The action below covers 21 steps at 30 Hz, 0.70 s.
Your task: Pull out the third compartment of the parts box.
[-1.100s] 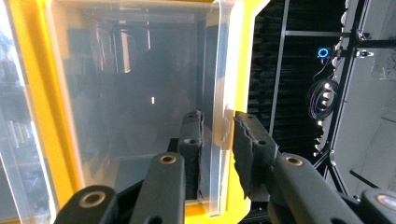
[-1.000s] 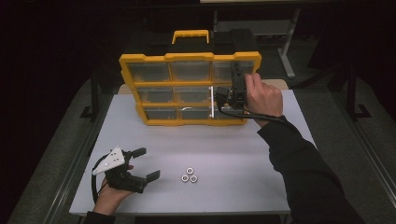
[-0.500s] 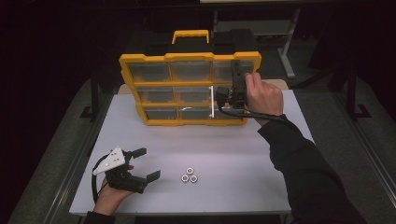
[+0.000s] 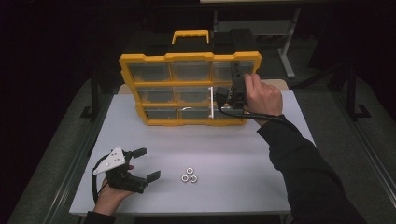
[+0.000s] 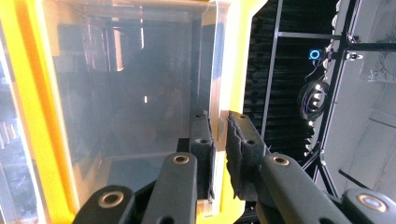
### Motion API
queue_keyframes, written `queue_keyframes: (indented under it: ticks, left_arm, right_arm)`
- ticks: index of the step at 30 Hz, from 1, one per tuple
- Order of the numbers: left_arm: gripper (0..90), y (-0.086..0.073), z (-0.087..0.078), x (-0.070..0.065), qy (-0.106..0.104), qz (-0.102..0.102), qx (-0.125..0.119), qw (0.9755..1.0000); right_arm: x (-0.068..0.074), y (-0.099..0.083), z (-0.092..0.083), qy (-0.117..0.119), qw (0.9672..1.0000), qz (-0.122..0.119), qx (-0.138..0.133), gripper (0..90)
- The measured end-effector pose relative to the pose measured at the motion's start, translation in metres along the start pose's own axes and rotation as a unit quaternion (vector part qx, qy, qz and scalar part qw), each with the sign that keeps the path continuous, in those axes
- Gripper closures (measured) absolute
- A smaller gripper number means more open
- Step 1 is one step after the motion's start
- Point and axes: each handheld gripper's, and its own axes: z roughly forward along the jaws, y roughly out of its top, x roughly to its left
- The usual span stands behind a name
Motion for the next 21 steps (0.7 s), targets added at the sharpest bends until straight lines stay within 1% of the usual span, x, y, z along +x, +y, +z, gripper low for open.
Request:
queue_keyframes:
  ticks: [4,11,21]
  left_arm:
    - [0.0,0.0002,-0.0005,0.0003,0.0,0.003,0.002,1.0]
    - [0.0,0.0001,-0.0003,0.0002,0.0,0.001,0.001,1.0]
    - [0.0,-0.0003,0.0,0.0003,0.001,0.0,0.001,1.0]
  right_arm:
    - [0.0006,0.0007,-0.0002,-0.003,1.0,0.001,0.003,80.5]
    - [0.0012,0.0015,-0.0005,-0.004,1.0,0.006,0.006,80.8]
    - [0.0027,0.0012,-0.0021,-0.011,0.9999,0.008,0.003,80.7]
